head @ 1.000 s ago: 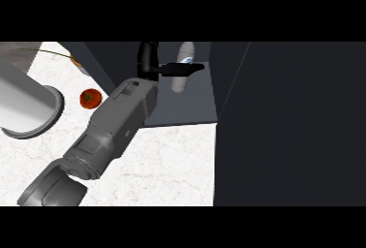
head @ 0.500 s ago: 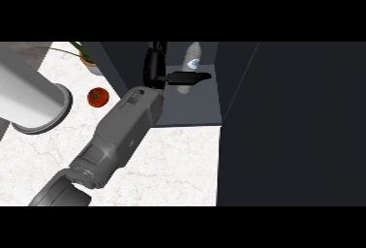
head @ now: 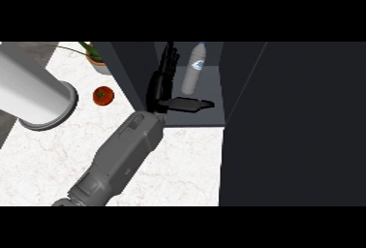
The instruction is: Pick up the bottled water, place it into the cabinet and close the cabinet
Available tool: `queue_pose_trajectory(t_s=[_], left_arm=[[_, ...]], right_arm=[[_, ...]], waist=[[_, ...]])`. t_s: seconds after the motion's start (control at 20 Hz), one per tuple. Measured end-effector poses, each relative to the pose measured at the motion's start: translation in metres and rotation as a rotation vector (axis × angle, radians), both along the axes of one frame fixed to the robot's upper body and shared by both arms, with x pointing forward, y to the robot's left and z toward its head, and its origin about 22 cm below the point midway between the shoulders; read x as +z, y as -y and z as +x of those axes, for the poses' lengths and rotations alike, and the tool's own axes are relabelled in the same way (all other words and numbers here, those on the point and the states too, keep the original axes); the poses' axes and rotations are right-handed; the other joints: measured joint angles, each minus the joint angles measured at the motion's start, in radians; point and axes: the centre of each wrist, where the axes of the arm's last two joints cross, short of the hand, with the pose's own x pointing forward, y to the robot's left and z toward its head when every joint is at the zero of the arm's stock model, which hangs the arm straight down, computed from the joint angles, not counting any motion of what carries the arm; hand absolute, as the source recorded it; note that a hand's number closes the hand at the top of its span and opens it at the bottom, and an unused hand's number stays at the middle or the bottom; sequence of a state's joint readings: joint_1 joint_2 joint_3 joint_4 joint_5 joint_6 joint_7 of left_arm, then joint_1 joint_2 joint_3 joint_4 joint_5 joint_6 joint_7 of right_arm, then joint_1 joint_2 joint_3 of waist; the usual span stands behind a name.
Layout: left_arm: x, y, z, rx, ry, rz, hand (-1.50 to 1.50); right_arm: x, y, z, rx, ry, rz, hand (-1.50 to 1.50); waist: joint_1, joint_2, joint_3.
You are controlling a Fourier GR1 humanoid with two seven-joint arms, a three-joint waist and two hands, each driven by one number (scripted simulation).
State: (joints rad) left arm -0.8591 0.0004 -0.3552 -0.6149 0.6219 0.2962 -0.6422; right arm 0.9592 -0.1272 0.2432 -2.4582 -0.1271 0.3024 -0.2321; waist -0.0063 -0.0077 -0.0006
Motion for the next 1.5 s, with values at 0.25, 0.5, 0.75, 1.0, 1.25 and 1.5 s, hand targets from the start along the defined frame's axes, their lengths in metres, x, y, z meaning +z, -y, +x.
queue_pose_trajectory(t_s=[0.25,0.5,0.75,1.0,1.25,1.5], left_arm=[[-0.009,0.008,-0.035,-0.105,0.014,-0.073,-1.5],[-0.006,0.01,-0.067,-0.171,0.034,-0.122,-1.5],[-0.01,-0.008,-0.099,-0.206,0.02,-0.141,1.5],[-0.014,-0.034,-0.129,-0.205,-0.003,-0.149,1.5],[-0.009,-0.069,-0.146,-0.163,-0.007,-0.153,-1.5],[-0.006,-0.106,-0.166,-0.102,-0.008,-0.157,-1.5]], right_arm=[[0.0,0.0,0.001,-0.009,0.0,-0.008,-1.5],[0.003,-0.006,-0.001,-0.004,-0.007,-0.002,-1.5],[0.006,-0.005,-0.002,0.094,-0.007,-0.05,1.5],[0.007,-0.002,-0.004,0.231,-0.026,-0.106,1.5],[0.008,-0.007,-0.008,0.392,-0.043,-0.109,1.5],[0.009,-0.014,-0.009,0.492,-0.023,-0.083,1.5]], waist=[[0.011,-0.002,0.0],[0.013,-0.002,0.0],[0.015,-0.001,0.0],[0.016,-0.002,-0.001],[0.012,-0.004,-0.001],[0.008,-0.007,-0.002]])
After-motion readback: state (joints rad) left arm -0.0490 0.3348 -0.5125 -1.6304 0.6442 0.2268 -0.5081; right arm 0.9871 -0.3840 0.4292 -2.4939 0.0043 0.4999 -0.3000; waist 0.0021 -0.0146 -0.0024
